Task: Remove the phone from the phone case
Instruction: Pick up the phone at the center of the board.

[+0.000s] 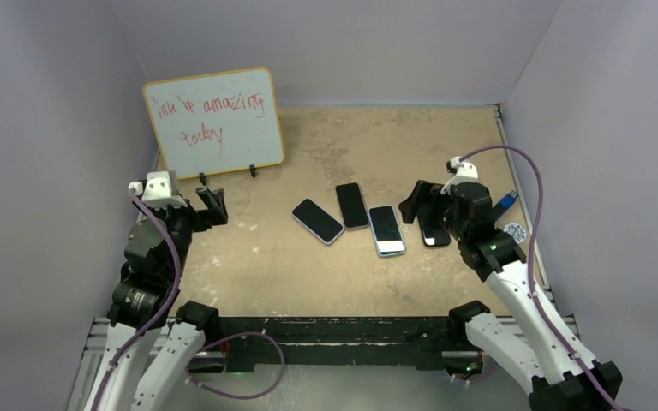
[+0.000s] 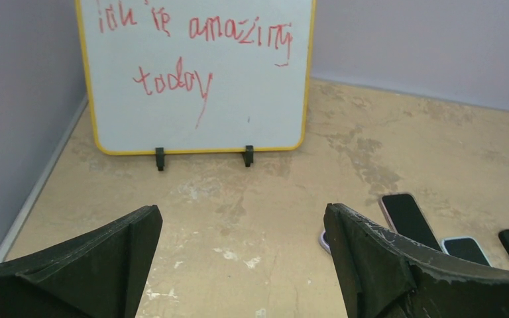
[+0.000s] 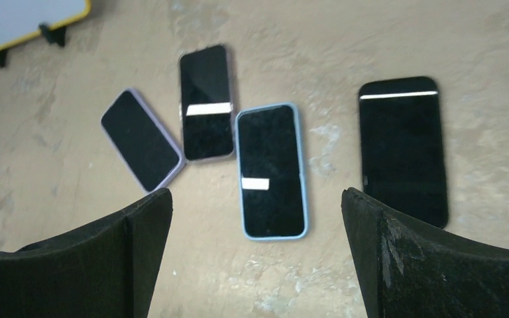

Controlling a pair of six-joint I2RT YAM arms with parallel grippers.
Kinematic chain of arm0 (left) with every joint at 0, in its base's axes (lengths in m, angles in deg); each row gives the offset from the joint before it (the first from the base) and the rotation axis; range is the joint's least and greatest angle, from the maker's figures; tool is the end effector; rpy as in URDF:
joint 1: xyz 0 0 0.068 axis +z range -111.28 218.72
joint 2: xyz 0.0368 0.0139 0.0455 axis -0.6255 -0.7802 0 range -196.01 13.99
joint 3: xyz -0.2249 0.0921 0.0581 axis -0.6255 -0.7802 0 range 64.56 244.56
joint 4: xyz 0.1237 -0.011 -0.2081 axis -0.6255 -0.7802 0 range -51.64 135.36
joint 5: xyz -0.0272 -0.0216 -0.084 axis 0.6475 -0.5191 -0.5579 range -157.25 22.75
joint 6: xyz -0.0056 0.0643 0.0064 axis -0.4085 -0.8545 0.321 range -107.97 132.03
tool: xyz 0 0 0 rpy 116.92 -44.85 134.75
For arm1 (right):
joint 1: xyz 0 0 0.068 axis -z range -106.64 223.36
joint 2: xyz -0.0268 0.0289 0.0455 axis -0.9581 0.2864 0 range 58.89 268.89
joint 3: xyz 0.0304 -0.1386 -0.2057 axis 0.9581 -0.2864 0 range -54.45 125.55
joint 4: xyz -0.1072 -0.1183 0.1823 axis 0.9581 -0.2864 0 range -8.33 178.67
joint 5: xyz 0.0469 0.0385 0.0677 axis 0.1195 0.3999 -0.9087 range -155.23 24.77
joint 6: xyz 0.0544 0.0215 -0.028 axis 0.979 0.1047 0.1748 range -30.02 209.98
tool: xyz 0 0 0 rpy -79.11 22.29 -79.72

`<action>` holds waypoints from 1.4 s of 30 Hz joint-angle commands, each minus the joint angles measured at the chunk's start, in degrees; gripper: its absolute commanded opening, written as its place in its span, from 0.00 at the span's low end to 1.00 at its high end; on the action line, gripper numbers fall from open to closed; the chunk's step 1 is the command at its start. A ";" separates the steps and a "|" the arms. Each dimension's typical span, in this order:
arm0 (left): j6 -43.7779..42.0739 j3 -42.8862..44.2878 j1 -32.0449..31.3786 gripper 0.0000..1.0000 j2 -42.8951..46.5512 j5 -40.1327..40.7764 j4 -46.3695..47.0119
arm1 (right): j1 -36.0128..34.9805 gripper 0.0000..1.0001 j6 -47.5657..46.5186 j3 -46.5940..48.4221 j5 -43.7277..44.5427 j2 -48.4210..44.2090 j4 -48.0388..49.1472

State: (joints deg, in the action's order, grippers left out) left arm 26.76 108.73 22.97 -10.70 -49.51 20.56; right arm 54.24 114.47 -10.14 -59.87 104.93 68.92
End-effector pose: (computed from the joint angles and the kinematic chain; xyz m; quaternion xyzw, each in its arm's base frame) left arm 0.1149 -0.0164 0.3339 -0.0973 0.7312 -0.0650 0.6720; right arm 0.1859 0.0595 0.2941 0.0650 0.8234 0.1730 0.5365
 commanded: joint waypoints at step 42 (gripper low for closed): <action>-1.36 -0.39 3.64 1.00 -3.79 -15.01 -1.40 | -29.18 0.99 -24.29 39.72 -2.39 70.84 -0.71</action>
State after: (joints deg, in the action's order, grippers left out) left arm 26.19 108.27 26.71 -15.05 -63.63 17.80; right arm 25.55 91.21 27.39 -64.59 174.76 73.07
